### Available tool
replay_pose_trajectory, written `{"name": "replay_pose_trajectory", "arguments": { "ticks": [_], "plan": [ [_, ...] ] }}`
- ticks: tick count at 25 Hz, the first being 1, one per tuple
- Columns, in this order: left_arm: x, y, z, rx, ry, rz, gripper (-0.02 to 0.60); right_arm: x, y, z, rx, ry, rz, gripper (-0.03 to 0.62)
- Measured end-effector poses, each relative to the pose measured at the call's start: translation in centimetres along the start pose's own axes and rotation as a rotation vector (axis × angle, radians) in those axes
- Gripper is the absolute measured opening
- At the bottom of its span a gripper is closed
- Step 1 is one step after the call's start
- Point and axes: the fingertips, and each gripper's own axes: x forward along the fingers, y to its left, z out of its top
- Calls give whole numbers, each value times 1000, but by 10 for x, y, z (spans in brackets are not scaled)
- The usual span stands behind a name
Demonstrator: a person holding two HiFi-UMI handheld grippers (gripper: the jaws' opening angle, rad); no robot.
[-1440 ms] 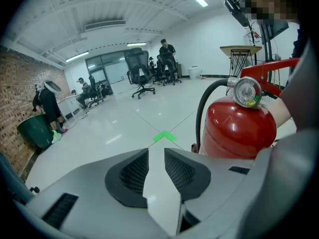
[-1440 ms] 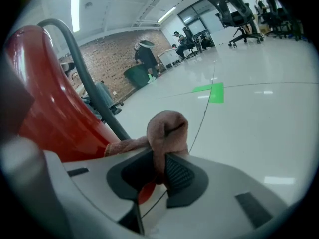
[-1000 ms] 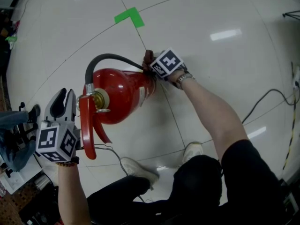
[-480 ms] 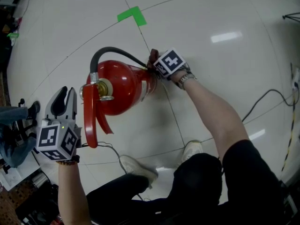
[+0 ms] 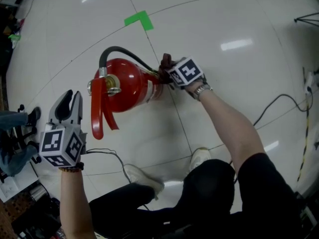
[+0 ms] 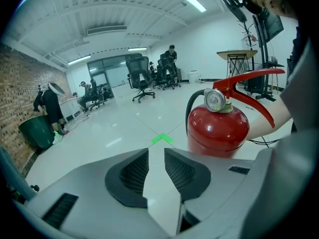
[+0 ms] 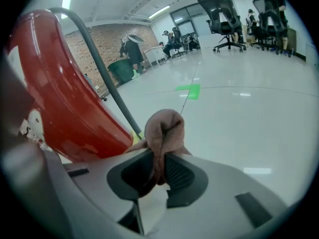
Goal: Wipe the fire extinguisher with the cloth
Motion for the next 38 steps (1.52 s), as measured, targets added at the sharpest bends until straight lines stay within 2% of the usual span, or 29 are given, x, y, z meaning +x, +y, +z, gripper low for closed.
{"name": "replay_pose_trajectory", "arguments": {
  "ticks": [13, 29, 33, 38],
  "plan": [
    [-2, -12, 2, -26, -31, -37, 84, -105, 21, 53, -29, -225, 1, 87],
    [-4, -7, -1, -49, -34, -43, 84, -225, 114, 161, -188, -556, 80, 87],
    [-4, -6, -4, -53, -31, -42, 84, -224, 131, 171, -206, -574, 134, 87],
    [-2, -7, -10, -51, -19, -44, 84, -190, 131, 154, -159, -537, 181, 87]
  ]
}}
